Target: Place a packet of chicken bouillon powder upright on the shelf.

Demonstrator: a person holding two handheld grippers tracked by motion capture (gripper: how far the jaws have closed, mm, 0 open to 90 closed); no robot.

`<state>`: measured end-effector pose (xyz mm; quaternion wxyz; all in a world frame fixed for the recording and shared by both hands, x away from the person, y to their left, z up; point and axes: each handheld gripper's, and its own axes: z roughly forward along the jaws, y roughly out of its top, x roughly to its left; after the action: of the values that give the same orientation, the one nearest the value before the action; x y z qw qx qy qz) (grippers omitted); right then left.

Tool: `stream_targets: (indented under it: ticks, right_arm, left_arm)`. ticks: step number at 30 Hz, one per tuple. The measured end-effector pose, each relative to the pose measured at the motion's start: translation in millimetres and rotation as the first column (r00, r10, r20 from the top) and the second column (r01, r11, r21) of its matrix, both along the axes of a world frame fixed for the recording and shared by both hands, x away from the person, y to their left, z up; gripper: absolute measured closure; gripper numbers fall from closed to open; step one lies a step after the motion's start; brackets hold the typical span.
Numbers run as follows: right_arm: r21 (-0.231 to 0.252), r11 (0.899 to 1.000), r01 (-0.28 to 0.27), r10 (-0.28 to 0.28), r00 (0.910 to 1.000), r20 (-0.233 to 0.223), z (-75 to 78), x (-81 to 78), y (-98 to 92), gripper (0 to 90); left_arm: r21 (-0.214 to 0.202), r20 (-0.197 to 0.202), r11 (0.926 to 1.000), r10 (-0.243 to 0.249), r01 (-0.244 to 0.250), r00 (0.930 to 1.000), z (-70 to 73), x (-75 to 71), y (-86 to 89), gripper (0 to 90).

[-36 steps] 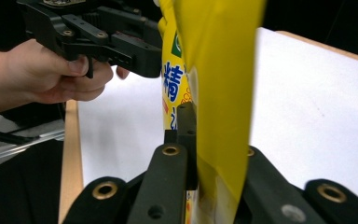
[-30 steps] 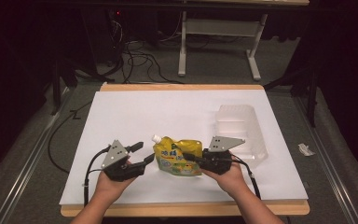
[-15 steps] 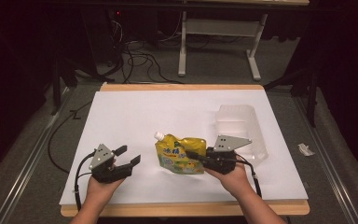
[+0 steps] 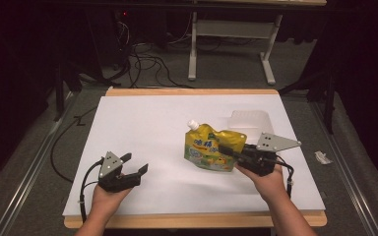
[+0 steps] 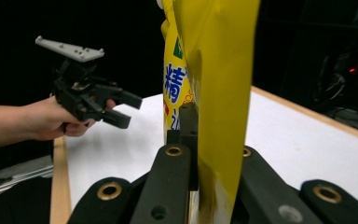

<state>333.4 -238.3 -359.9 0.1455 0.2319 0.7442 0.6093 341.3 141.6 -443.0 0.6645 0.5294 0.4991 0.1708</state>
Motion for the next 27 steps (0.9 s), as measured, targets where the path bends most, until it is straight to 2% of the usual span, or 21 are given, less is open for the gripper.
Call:
stream_targets:
  ticks: [6, 8, 10, 14, 20, 27]
  right_arm:
    - [0.018, 0.999, 0.037, -0.038, 0.9988, 0.029, 10.8, -1.3, -19.0, 90.0]
    - [0.024, 0.998, 0.059, -0.06, 0.9974, 0.039, 14.5, -1.8, -26.7, 90.0]
    - [0.035, 0.997, 0.071, -0.072, 0.9963, 0.047, 16.8, -1.7, -33.6, 90.0]
    - [0.034, 0.992, 0.119, -0.121, 0.9901, 0.072, 22.3, -2.5, -51.6, 90.0]
    - [0.031, 0.988, 0.152, -0.154, 0.9851, 0.076, 23.2, -0.6, -66.6, 90.0]
    - [0.024, 0.982, 0.187, -0.188, 0.981, 0.05, 14.6, 5.2, -85.9, 90.0]
  left_arm:
    - [-0.006, -0.012, 0.9999, -0.01, 0.01, 0.9999, -1.6, 0.9, -0.9, 26.4]
    - [0.009, -0.01, 0.9999, -0.014, 0.014, 0.9999, -3.0, 0.6, -1.3, 26.4]
    - [0.007, -0.011, 0.9999, -0.014, 0.014, 0.9998, -3.2, 0.5, -1.7, 26.4]
    - [0.009, -0.013, 0.9998, -0.019, 0.019, 0.9997, -3.8, 0.2, -2.2, 26.5]
    - [0.01, -0.015, 0.9997, -0.022, 0.022, 0.9996, -4.7, 0.4, -3.5, 26.8]
    - [0.015, -0.015, 0.9995, -0.027, 0.027, 0.9995, -4.5, -0.5, -3.0, 27.1]
